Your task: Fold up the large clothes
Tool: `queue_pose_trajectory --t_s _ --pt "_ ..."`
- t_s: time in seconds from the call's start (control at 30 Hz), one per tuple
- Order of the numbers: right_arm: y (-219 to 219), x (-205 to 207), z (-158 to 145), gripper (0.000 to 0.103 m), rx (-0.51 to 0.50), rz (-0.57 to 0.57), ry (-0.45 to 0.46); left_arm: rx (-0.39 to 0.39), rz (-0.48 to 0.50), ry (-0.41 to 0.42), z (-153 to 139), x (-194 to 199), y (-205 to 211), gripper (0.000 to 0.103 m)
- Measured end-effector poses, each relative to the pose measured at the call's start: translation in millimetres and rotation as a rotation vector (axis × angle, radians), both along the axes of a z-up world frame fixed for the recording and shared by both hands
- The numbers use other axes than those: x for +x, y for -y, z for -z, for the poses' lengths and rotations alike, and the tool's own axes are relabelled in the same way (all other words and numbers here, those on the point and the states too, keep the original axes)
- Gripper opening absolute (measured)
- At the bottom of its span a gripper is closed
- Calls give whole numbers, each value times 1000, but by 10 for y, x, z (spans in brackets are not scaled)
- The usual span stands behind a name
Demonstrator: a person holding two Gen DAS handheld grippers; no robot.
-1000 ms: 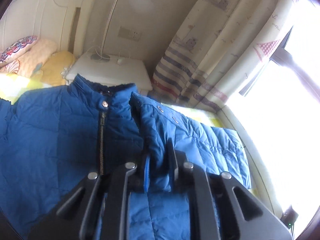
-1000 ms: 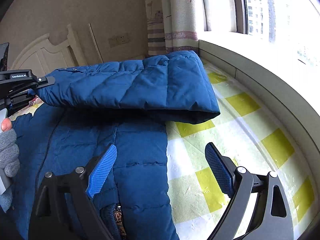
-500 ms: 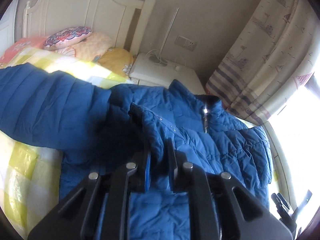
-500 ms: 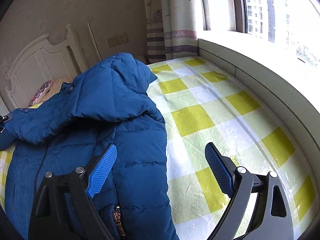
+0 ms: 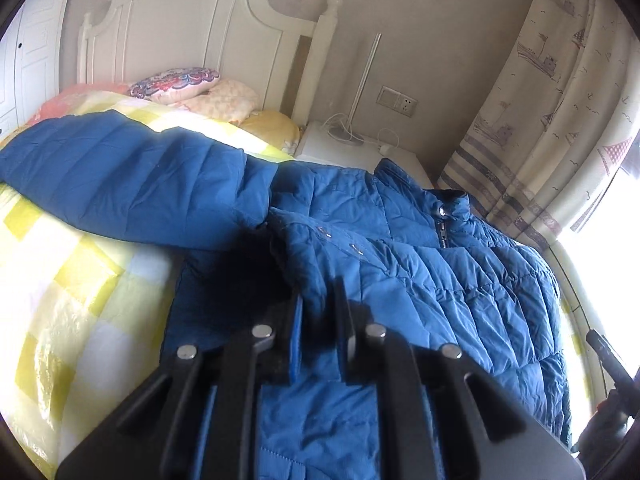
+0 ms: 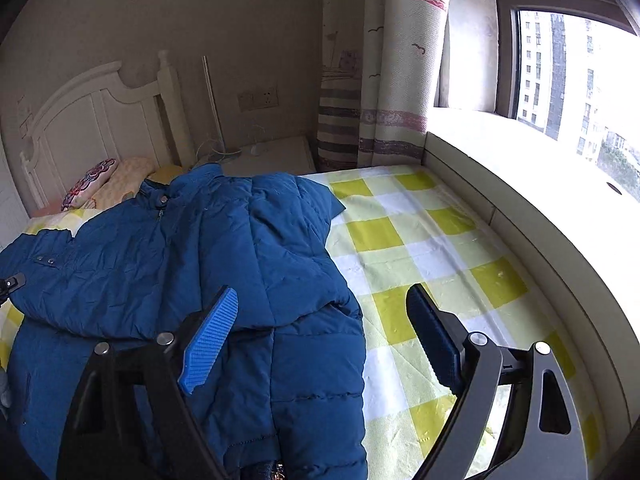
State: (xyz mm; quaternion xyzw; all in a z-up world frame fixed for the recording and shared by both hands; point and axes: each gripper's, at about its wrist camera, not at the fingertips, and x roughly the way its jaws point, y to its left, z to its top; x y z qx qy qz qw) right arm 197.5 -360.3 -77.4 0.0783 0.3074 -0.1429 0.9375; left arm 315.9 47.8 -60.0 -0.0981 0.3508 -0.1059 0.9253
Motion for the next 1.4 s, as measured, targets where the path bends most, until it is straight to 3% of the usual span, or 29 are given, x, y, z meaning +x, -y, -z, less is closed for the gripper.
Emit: queue_pose_trajectory --t_s 0.03,0.13,0.23,0.33,0.43,0.5,0.6,0.73,0.8,0.9,1.0,1.13,1.2,1.33,1.4 --pt "-32 106 -10 69 -6 -26 -4 10 -14 13 -30 -45 11 13" --pt "-120 447 124 59 -5 -100 -78 37 -61 26 -48 -152 -27 13" --pt "-238 777 566 59 -31 -192 -300 99 -82 -3 49 -169 -54 14" --pt "-223 746 479 58 -16 -219 -304 135 -147 3 42 -210 -194 20" --pt "-79 722 212 58 54 -221 -215 123 -174 81 -167 -295 -287 40" --pt "7 807 59 58 63 -184 -163 93 -128 116 -303 -269 -191 57" --pt "29 1042 41 58 60 -186 -121 104 -20 115 -346 -109 192 72" --pt "10 1454 525 57 54 -219 -340 197 16 29 1 238 595 73" --pt "6 1458 481 57 53 -221 -341 222 2 -42 244 416 615 73" --pt "82 1439 256 57 96 -224 -266 213 6 -101 541 535 551 75" --pt "181 1530 162 58 102 -198 -222 225 14 -85 553 523 579 81" --pt "157 1839 543 58 23 -218 -386 260 14 -76 580 522 641 83" --pt "135 1856 505 58 4 -208 -396 251 14 -72 581 514 628 83" --pt "217 1824 207 58 70 -180 -271 241 24 -73 591 514 631 89" --pt "209 1912 232 58 25 -155 -288 255 22 -72 594 517 652 89"
